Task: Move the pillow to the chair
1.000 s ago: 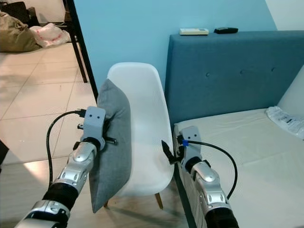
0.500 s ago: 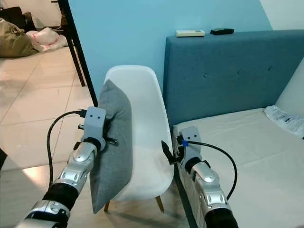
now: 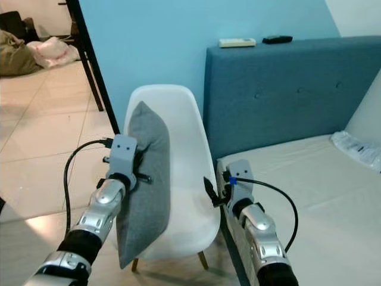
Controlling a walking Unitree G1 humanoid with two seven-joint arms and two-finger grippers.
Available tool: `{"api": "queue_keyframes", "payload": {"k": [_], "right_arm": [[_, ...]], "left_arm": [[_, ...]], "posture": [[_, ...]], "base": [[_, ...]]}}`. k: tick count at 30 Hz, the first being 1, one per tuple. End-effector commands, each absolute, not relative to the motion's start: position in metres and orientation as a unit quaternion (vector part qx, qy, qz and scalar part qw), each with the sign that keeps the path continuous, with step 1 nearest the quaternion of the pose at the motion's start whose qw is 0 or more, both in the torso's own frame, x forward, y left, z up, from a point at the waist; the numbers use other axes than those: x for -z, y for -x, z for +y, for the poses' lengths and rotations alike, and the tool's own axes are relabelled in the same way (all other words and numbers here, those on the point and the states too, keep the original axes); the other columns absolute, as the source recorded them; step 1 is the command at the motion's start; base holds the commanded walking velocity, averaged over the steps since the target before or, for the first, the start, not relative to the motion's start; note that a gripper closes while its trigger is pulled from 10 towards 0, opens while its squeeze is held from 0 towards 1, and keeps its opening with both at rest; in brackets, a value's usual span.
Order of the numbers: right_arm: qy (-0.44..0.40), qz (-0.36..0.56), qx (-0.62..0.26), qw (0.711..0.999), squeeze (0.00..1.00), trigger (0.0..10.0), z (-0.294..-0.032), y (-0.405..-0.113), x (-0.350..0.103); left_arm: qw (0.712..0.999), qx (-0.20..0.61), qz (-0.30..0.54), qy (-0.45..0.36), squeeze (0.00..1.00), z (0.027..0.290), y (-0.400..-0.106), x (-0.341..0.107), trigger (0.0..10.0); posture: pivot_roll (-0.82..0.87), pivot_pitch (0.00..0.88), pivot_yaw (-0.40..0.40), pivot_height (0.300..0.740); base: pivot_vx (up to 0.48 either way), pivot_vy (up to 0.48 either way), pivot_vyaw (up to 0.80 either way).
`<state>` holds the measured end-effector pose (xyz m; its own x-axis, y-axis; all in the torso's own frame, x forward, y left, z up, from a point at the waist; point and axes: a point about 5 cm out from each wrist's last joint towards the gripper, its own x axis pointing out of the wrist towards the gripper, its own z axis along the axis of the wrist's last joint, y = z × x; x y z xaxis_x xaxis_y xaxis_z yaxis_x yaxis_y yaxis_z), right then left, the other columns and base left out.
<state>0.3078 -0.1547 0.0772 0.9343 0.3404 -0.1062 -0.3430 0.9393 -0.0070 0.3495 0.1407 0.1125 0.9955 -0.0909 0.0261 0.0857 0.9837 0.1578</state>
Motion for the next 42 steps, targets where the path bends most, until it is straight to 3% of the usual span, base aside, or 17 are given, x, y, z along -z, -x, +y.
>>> {"api": "queue_keyframes", "payload": {"k": [1,19,25,30,42], "right_arm": [[0.005,0.047,-0.167,0.985,0.0,10.0,-0.155,-0.308,-0.079],[0.005,0.049,-0.142,0.989,0.0,10.0,-0.161,-0.309,-0.079],[0.008,0.086,-0.113,0.99,0.0,10.0,-0.168,-0.306,-0.065],[0.037,0.115,-0.088,0.989,0.0,10.0,-0.175,-0.298,-0.05],[0.074,0.108,-0.068,0.989,0.0,10.0,-0.18,-0.295,-0.051]], "left_arm": [[0.996,0.043,-0.036,-0.075,0.0,0.142,-0.351,-0.121,10.0],[0.997,0.043,-0.028,-0.065,0.0,0.139,-0.348,-0.116,10.0],[0.997,0.05,-0.004,-0.066,0.0,0.136,-0.345,-0.105,10.0],[0.994,0.056,0.045,-0.079,0.0,0.136,-0.326,-0.073,10.0],[0.996,0.038,0.065,-0.055,0.0,0.145,-0.301,-0.055,10.0]], "posture": [[-0.13,0.0,0.001,0.74],[-0.13,0.0,-0.001,0.74],[-0.13,0.0,0.001,0.74],[-0.13,0.002,0.012,0.74],[-0.13,0.025,0.025,0.74]], "base": [[0.364,0.0,0.0],[0.355,0.0,0.0],[0.0,0.0,0.0],[0.0,0.0,0.0],[0.0,0.0,0.0]]}}
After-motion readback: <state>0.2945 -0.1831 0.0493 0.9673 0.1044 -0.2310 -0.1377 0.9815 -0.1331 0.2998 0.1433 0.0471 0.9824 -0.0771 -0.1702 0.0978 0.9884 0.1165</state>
